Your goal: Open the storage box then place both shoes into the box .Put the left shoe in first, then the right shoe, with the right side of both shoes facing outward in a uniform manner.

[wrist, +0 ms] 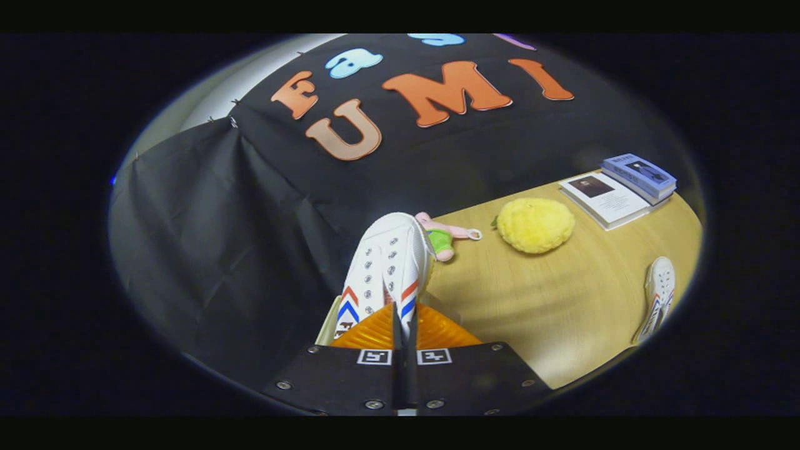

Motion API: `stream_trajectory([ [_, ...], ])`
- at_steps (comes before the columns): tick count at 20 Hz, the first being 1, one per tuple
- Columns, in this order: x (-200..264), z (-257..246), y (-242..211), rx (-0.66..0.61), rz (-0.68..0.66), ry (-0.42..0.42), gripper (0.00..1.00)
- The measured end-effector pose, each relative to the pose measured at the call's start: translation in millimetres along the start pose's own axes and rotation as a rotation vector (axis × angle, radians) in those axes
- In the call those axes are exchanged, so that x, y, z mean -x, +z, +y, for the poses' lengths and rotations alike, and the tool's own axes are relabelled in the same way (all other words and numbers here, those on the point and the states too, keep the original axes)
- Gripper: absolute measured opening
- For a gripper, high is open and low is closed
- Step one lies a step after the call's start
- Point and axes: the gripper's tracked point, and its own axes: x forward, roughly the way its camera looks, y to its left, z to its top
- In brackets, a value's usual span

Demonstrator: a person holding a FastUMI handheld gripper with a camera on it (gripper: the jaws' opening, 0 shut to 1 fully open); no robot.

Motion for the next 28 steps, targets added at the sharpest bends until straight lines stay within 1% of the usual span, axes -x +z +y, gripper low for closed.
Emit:
stream_trajectory([
  [2, -12.8, 20.6, -17.4, 0.011, 0.025, 0.017, 0.0],
  [7, -38.2, 53.9, -58.1, 0.055, 0.075, 0.036, 0.0],
  [11, -54.4, 58.0, -80.1, 0.102, 0.096, 0.006, 0.0],
  [16, -51.2, 60.7, -112.8, 0.084, 0.152, -0.021, 0.01],
  [20, -46.3, 60.7, -125.3, 0.091, 0.16, -0.05, 0.02],
  [22, -46.1, 60.5, -127.5, 0.09, 0.173, -0.05, 0.03],
  [23, -44.4, 65.3, -129.2, 0.072, 0.184, -0.022, 0.04],
  [25, -41.9, 76.7, -132.1, 0.048, 0.213, 0.031, 0.22],
  [27, -35.0, 77.0, -121.3, 0.063, 0.189, 0.029, 0.42],
  [28, -32.9, 72.6, -114.2, 0.082, 0.174, 0.022, 0.61],
])
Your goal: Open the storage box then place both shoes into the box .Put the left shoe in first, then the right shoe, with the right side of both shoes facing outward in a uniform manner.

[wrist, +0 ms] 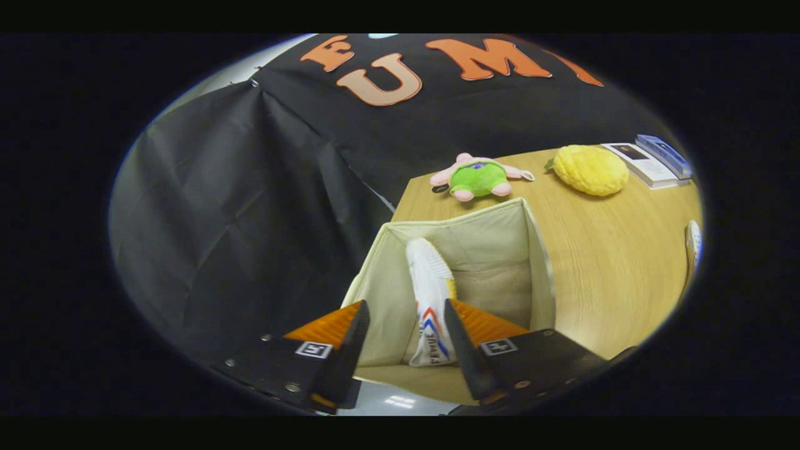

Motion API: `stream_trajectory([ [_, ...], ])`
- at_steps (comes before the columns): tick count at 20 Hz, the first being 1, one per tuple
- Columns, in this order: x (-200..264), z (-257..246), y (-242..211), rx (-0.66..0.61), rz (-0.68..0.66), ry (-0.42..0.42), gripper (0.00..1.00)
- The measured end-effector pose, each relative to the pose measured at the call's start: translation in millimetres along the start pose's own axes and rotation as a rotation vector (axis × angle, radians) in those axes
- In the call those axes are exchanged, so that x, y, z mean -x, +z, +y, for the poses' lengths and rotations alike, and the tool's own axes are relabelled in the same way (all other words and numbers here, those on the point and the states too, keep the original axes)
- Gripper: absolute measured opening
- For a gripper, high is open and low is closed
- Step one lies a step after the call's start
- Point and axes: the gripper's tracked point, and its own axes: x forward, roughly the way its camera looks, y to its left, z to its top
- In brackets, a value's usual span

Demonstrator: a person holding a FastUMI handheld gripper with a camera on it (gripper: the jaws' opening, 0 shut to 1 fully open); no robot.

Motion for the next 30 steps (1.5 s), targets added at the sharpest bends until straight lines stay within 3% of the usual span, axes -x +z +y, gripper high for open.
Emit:
stream_trajectory([
  [2, 6.7, -7.8, 11.0, 0.007, -0.028, -0.006, 0.98],
  [8, 36.9, -62.7, 61.5, -0.023, -0.133, -0.048, 0.98],
  [17, 106.3, -213.2, 107.9, -0.016, -0.236, -0.237, 0.99],
  [23, 160.0, -334.9, 113.3, -0.039, -0.263, -0.418, 0.98],
  [30, 202.7, -444.0, 84.1, -0.097, -0.249, -0.589, 0.99],
])
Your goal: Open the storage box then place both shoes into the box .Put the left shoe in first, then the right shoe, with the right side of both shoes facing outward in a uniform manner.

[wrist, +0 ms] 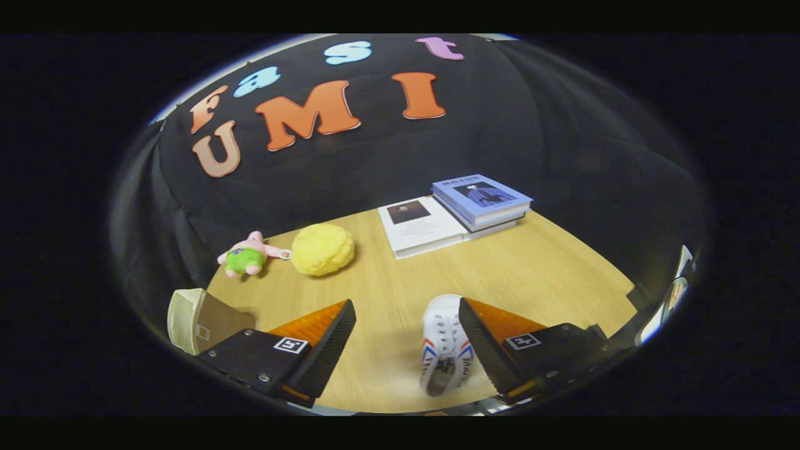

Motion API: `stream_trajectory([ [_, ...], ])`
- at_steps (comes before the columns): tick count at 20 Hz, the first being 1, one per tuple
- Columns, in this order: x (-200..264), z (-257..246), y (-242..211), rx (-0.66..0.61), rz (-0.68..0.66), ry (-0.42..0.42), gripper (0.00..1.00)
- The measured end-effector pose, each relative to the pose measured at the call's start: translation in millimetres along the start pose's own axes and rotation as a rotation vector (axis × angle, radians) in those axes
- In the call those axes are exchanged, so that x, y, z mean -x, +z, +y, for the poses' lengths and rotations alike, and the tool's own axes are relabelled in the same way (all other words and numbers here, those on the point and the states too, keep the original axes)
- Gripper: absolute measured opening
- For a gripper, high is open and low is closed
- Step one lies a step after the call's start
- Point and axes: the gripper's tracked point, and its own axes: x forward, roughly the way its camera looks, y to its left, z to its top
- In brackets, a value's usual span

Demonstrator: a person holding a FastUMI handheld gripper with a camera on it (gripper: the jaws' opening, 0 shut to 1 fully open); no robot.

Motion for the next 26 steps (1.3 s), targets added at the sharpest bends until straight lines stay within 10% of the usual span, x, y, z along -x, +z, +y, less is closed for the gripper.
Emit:
stream_trajectory([
  [18, -33.5, -68.4, -140.8, 0.049, 0.309, -0.07, 0.92],
  [20, -35.8, -59.8, -144.4, 0.024, 0.324, -0.042, 0.8],
  [23, -38.0, -52.2, -144.1, -0.028, 0.356, -0.013, 0.36],
  [26, -36.3, -58.2, -141.7, -0.086, 0.339, -0.028, 0.21],
])
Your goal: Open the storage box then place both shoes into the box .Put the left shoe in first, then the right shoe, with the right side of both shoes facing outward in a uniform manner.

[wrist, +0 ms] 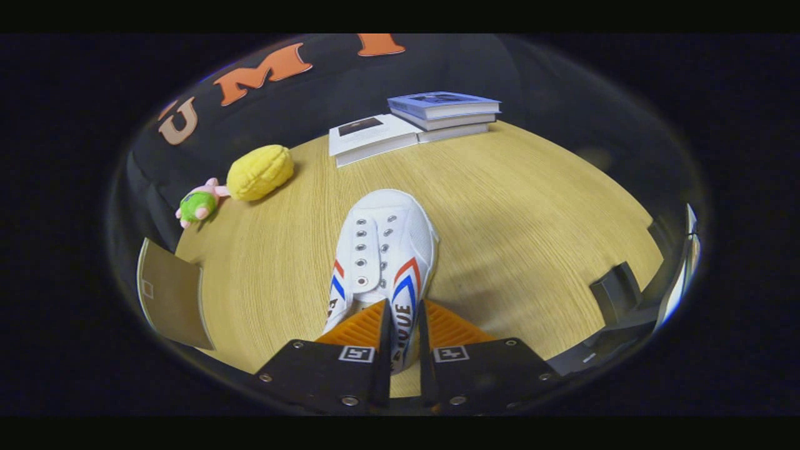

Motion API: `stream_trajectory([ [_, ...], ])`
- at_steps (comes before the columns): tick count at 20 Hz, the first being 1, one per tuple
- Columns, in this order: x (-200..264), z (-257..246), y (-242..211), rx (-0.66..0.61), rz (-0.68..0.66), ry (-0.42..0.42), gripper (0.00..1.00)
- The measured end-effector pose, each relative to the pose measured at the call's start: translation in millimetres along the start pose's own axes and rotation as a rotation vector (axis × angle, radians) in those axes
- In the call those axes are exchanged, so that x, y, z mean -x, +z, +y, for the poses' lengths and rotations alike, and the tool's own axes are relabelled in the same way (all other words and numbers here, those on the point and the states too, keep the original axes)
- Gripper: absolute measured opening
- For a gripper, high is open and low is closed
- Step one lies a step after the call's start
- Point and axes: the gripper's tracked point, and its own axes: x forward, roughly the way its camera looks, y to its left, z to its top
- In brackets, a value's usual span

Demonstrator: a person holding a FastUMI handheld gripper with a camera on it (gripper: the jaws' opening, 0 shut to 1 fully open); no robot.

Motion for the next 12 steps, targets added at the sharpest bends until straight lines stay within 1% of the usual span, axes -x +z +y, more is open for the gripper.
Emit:
stream_trajectory([
  [1, -1.1, -3.9, 3.1, -0.028, -0.016, -0.017, 0.14],
  [3, 3.7, -8.8, 9.5, -0.044, -0.041, -0.062, 0.01],
  [4, 6.6, -7.5, 11.7, -0.048, -0.047, -0.07, 0.01],
  [6, 19.2, 1.1, 14.2, -0.075, -0.06, -0.058, 0.01],
  [9, 38.1, 32.1, 26.3, -0.112, -0.091, -0.034, 0.01],
  [12, 60.6, 72.7, 36.7, -0.108, -0.131, -0.013, 0.0],
])
